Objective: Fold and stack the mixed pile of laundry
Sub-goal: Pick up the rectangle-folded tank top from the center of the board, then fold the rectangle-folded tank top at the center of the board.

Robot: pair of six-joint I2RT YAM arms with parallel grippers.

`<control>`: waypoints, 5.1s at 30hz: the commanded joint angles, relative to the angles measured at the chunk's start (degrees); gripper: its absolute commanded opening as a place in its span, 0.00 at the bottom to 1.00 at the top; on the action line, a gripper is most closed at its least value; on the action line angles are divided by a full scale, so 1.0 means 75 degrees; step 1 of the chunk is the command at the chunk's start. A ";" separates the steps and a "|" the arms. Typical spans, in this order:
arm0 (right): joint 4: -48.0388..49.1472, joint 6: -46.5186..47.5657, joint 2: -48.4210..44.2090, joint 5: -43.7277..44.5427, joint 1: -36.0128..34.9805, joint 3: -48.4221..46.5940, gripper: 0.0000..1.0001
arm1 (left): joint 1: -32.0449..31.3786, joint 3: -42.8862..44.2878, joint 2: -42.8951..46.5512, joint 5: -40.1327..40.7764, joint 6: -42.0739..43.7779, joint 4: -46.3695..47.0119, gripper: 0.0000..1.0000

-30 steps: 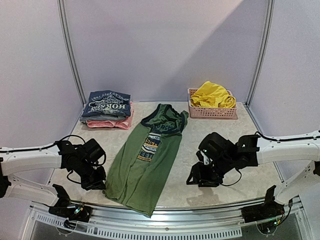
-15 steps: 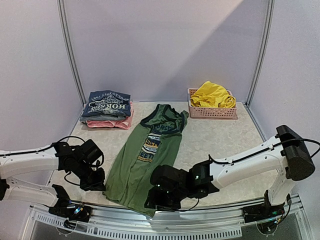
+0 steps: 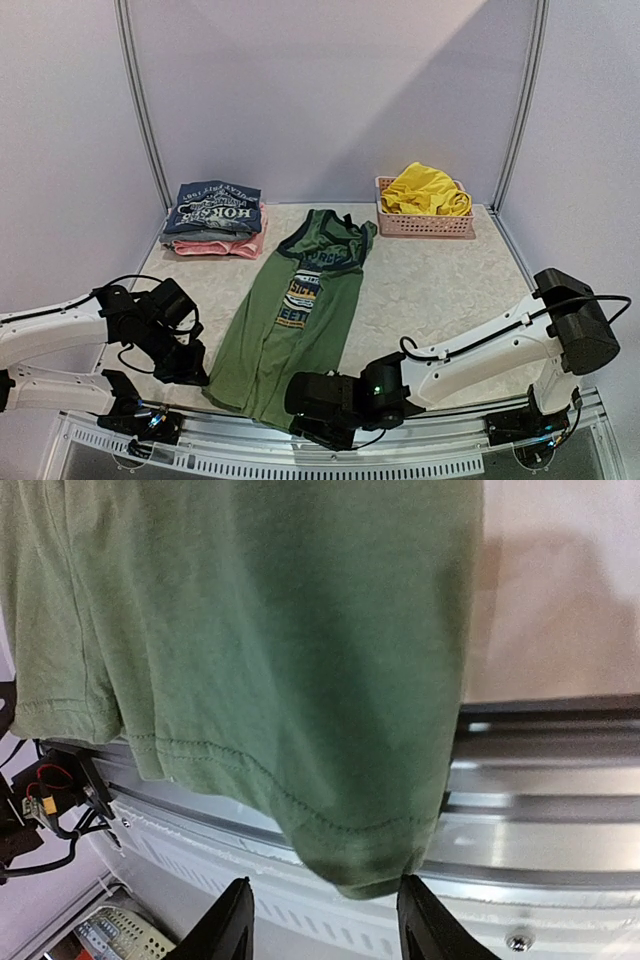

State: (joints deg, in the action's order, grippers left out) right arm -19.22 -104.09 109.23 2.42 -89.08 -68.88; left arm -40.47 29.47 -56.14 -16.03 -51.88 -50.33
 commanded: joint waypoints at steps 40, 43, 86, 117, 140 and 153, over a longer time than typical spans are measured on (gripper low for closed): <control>0.1730 -0.1806 0.0380 0.1141 -0.0466 0.1192 0.22 | 0.0075 -0.0134 0.0007 -0.0459 0.0211 -0.0076 0.00; 0.1543 -0.1833 0.0323 0.1183 -0.0469 0.1185 0.12 | 0.0075 -0.0136 0.0047 -0.0441 0.0200 -0.0113 0.00; -0.4495 0.3744 -0.3722 -0.0462 0.2893 0.0169 0.00 | -0.2197 0.3369 -0.2230 0.1390 -0.3306 0.0968 0.00; -0.5709 0.6860 0.0343 -0.1428 0.5821 -0.3939 0.00 | 0.0843 0.7095 -0.6370 0.0294 0.0229 0.0047 0.00; -0.5393 0.7804 0.1562 -0.2117 0.6663 -0.4703 0.00 | 0.1509 0.7959 -0.7680 0.0395 0.0788 0.0061 0.00; -0.5409 0.8189 0.2327 -0.2391 0.6982 -0.5103 0.01 | 0.1702 0.8202 -0.8444 0.0301 0.0893 0.0332 0.00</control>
State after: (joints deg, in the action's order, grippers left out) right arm -59.96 -44.29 124.07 -14.39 -37.63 -105.58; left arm -28.84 89.49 -117.32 -13.45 -45.84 -49.08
